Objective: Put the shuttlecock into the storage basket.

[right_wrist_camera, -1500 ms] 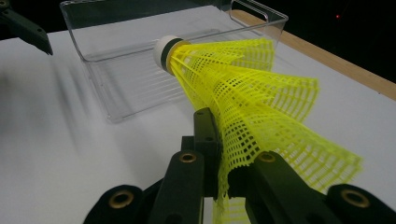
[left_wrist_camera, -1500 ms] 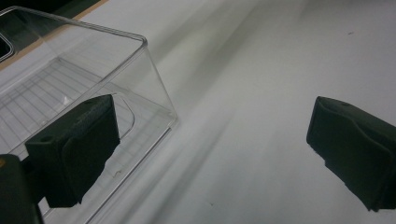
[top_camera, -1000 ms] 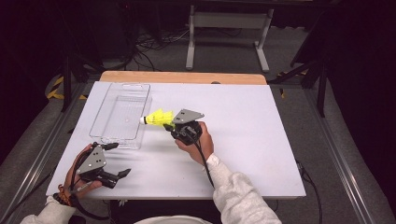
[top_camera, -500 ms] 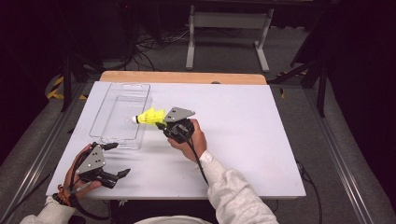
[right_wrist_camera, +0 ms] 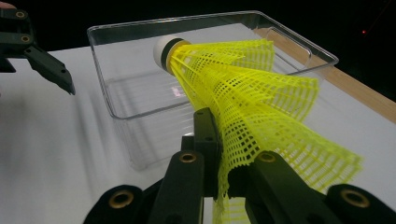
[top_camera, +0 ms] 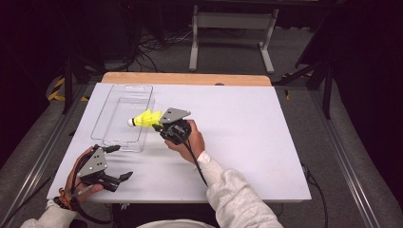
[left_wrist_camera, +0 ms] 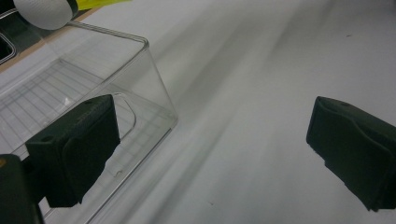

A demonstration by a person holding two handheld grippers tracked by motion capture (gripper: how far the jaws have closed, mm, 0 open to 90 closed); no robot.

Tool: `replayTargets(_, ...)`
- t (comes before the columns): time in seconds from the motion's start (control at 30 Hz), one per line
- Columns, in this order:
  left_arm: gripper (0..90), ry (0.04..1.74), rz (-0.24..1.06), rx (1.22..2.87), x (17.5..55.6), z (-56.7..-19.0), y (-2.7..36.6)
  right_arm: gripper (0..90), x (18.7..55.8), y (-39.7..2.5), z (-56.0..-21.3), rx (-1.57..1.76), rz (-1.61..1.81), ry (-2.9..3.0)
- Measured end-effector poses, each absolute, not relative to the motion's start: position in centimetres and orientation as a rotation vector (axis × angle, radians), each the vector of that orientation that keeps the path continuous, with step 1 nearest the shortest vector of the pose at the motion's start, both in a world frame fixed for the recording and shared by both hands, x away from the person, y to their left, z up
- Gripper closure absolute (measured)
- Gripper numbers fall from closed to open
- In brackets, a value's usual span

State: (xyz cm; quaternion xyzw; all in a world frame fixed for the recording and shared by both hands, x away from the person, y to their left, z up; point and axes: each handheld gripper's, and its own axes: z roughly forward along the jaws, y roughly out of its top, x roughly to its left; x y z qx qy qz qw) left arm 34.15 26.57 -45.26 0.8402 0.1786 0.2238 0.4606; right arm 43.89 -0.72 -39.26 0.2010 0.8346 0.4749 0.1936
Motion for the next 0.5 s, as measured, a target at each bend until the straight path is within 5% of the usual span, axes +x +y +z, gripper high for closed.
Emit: replayTargets(0.5, 3.2, 0.438, 0.545, 2.065, 34.2, -45.3, 26.6, 87.5, 44.2, 0.8, -39.1, 0.528, 1.316, 2.366)
